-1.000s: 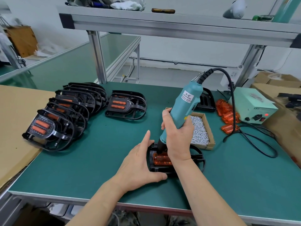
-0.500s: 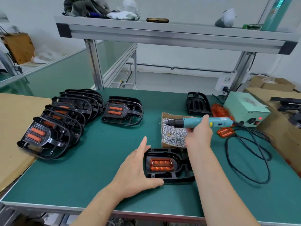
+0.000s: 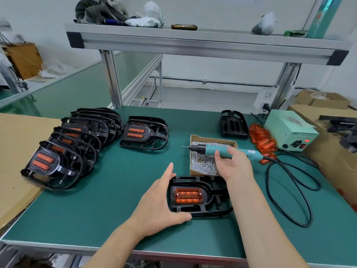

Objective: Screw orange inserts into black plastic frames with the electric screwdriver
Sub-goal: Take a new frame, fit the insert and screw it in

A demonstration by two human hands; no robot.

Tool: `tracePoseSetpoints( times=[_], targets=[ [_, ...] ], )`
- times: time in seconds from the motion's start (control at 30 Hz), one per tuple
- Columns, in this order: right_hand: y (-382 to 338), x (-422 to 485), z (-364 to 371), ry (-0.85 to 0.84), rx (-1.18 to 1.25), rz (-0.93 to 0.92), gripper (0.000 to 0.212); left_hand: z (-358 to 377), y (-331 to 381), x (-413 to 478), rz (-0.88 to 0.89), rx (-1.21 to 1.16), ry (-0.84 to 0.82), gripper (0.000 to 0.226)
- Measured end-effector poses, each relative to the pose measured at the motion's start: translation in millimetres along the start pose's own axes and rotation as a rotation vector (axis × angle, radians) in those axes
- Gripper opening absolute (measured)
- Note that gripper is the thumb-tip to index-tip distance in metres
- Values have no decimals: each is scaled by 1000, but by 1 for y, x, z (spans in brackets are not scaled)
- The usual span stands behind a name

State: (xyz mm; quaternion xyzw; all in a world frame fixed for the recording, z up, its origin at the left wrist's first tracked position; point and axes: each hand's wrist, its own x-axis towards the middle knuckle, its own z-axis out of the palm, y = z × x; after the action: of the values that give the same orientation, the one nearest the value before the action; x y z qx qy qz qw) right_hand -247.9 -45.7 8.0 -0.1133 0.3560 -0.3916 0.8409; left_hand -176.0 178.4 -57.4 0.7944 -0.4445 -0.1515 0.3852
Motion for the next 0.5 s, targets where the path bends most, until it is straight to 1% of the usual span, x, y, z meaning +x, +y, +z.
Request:
tracePoseSetpoints(
  times=[0.07,0.13,0.17,0.2,0.23,0.3,0.33,0.37,0.4,0.43,0.47,0.5],
  targets=[
    [-5,-6,-9,-51,-33,16,26,0,1,-1,2,-25,15,127],
    [-10,-11,-14,-43,3,125,5,-1,1,-2,-5,-77,36,122],
    [-10,-12,-17,-31,-19,108,2,-2,1,-2,-12,-112,45,120],
    [-8,-14,-23,-34,-62,48,5,-3,2,-2,-19,-147,52,119],
    [-7,-20,-29,-64,-181,-88,9,-4,2,-2,-21,-180,58,117],
    [-6,-32,-32,-115,-307,-228,25,-5,3,-3,-13,-234,80,112],
    [-6,-36,-35,-143,-419,-320,32,-6,3,-3,-12,-264,96,110],
    [-7,-38,-41,-177,-591,-441,38,-7,3,-3,-13,-300,113,107],
    [-8,-38,-46,-218,-764,-586,48,-7,3,-3,-15,-340,128,104],
    [-11,-38,-51,-274,-917,-694,58,-8,2,-3,-15,-384,144,101],
    [-15,-36,-56,-348,-1056,-748,67,-8,1,-3,-17,-433,163,98],
    [-19,-35,-58,-436,-1177,-761,73,-8,0,-3,-24,-489,188,95]
  ],
)
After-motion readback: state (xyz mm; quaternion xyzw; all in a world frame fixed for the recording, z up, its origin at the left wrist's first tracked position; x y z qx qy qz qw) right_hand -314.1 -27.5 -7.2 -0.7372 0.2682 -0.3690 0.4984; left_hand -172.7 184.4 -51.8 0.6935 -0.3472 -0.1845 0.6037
